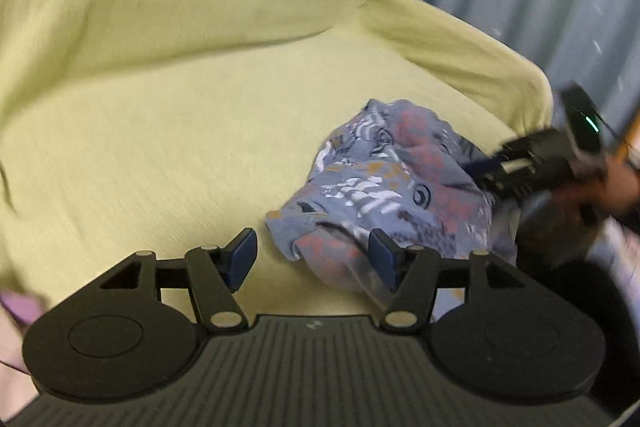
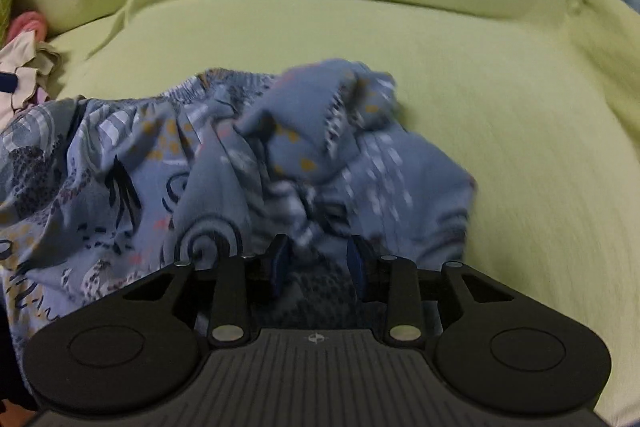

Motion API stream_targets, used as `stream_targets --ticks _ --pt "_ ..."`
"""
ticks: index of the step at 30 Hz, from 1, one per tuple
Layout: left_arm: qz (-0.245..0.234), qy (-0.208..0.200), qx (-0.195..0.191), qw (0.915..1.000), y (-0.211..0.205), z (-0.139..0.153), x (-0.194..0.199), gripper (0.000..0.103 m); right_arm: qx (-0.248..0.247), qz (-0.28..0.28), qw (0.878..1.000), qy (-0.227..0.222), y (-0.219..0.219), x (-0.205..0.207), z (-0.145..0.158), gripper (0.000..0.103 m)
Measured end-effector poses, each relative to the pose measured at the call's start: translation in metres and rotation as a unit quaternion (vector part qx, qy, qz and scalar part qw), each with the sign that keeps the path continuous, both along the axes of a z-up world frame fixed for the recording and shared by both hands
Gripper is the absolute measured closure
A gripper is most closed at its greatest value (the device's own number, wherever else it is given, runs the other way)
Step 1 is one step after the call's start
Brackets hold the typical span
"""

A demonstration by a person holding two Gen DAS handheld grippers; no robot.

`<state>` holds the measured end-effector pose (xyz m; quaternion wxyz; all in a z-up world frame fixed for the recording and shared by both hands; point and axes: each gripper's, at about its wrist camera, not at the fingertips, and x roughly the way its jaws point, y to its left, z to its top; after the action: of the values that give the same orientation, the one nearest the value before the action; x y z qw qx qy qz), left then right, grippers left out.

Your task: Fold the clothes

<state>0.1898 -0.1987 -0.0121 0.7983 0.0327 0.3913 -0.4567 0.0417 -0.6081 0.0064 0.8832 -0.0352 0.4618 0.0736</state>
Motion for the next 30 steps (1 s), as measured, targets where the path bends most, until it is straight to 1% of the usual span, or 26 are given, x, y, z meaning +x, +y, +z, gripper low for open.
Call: stream_targets --ticks 1,3,4,5,6,7,8,9,10,11,12,13,14,16,17,18,19,21,22,23,24,25,26,28,29,30 --pt "0.014 0.026 -0.007 0.9995 -0.004 -0.006 0.009 0.046 -0.009 -0.001 1.0 0.001 0.001 -0.004 0.002 0.069" --pt "0.049 0.082 -0.022 0.9952 -0.009 -0.02 0.023 0.047 -0.037 0.001 0.999 -0.018 0.007 -0.013 0.008 0.069" --pt "0.055 0.099 -0.028 0.9932 -0.01 -0.025 0.027 0.052 -0.038 0.002 0.999 -0.036 0.007 -0.016 0.013 0.069" --pt "0.061 0.115 -0.033 0.9909 -0.012 -0.031 0.031 0.058 -0.031 -0.002 0.998 -0.053 0.006 -0.017 0.019 0.069" --pt "0.055 0.115 -0.032 0.9913 -0.015 -0.035 0.028 0.078 -0.024 -0.006 0.997 -0.071 0.004 -0.019 0.024 0.069" --pt "0.045 0.096 -0.02 0.9942 -0.018 -0.036 0.022 0.091 -0.017 -0.01 0.996 -0.089 0.002 -0.02 0.03 0.068" --pt "0.034 0.076 -0.006 0.9965 -0.021 -0.036 0.016 0.094 -0.011 -0.014 0.994 -0.104 0.0 -0.019 0.035 0.064" --pt "0.001 0.041 0.006 0.9991 -0.024 -0.033 0.005 0.095 -0.006 -0.019 0.993 -0.114 -0.001 -0.015 0.038 0.06" --pt "-0.033 0.005 0.018 0.9993 -0.026 -0.03 -0.007 0.096 0.0 -0.021 0.992 -0.121 -0.003 -0.009 0.04 0.052" --pt "-0.087 -0.039 0.031 0.9949 -0.028 -0.026 -0.025 0.096 0.007 -0.018 0.992 -0.121 -0.004 0.001 0.04 0.049" --pt "-0.142 -0.084 0.045 0.9853 -0.03 -0.022 -0.044 0.096 0.014 -0.015 0.992 -0.121 -0.004 0.012 0.04 0.048" --pt "-0.172 -0.097 0.06 0.9785 -0.03 -0.023 -0.054 0.096 0.021 -0.013 0.992 -0.12 -0.004 0.022 0.037 0.044" --pt "-0.2 -0.107 0.076 0.9709 -0.03 -0.024 -0.064 0.096 0.029 -0.011 0.992 -0.119 -0.004 0.033 0.035 0.038" --pt "-0.257 -0.128 0.106 0.9522 -0.03 -0.027 -0.084 0.087 0.044 -0.005 0.992 -0.117 -0.003 0.054 0.03 0.029" --pt "-0.252 -0.124 0.113 0.9532 -0.029 -0.029 -0.084 0.084 0.049 -0.001 0.992 -0.112 -0.001 0.062 0.027 0.024" --pt "-0.236 -0.112 0.109 0.9592 -0.026 -0.03 -0.08 0.075 0.052 0.004 0.993 -0.104 0.0 0.07 0.024 0.022" --pt "-0.212 -0.094 0.096 0.968 -0.02 -0.029 -0.074 0.065 0.052 0.008 0.994 -0.095 0.001 0.077 0.021 0.022" --pt "-0.154 -0.035 0.061 0.9855 -0.009 -0.029 -0.055 0.058 0.056 0.018 0.995 -0.075 0.004 0.089 0.012 0.022" --pt "-0.125 -0.006 0.043 0.9912 -0.003 -0.029 -0.046 0.055 0.057 0.02 0.996 -0.068 0.005 0.092 0.008 0.023" --pt "-0.105 0.027 0.03 0.9936 0.001 -0.031 -0.039 0.055 0.061 0.019 0.996 -0.061 0.005 0.094 0.003 0.028" --pt "-0.086 0.059 0.018 0.9944 0.006 -0.033 -0.032 0.055 0.065 0.016 0.996 -0.057 0.004 0.095 0.0 0.037" --pt "-0.069 0.091 0.007 0.9934 0.007 -0.036 -0.026 0.055 0.07 0.012 0.996 -0.054 0.003 0.095 -0.003 0.058" --pt "-0.065 0.121 -0.005 0.9905 0.007 -0.039 -0.022 0.055 0.074 0.006 0.996 -0.052 0.0 0.092 -0.005 0.071" --pt "-0.06 0.18 -0.031 0.9813 0.003 -0.047 -0.014 0.053 0.08 -0.005 0.995 -0.063 -0.005 0.083 -0.003 0.082" --pt "-0.058 0.202 -0.044 0.9766 0.001 -0.05 -0.011 0.052 0.081 -0.011 0.994 -0.072 -0.007 0.078 0.0 0.084" --pt "-0.051 0.207 -0.051 0.9756 -0.002 -0.051 -0.009 0.052 0.082 -0.017 0.993 -0.081 -0.009 0.073 0.003 0.084"
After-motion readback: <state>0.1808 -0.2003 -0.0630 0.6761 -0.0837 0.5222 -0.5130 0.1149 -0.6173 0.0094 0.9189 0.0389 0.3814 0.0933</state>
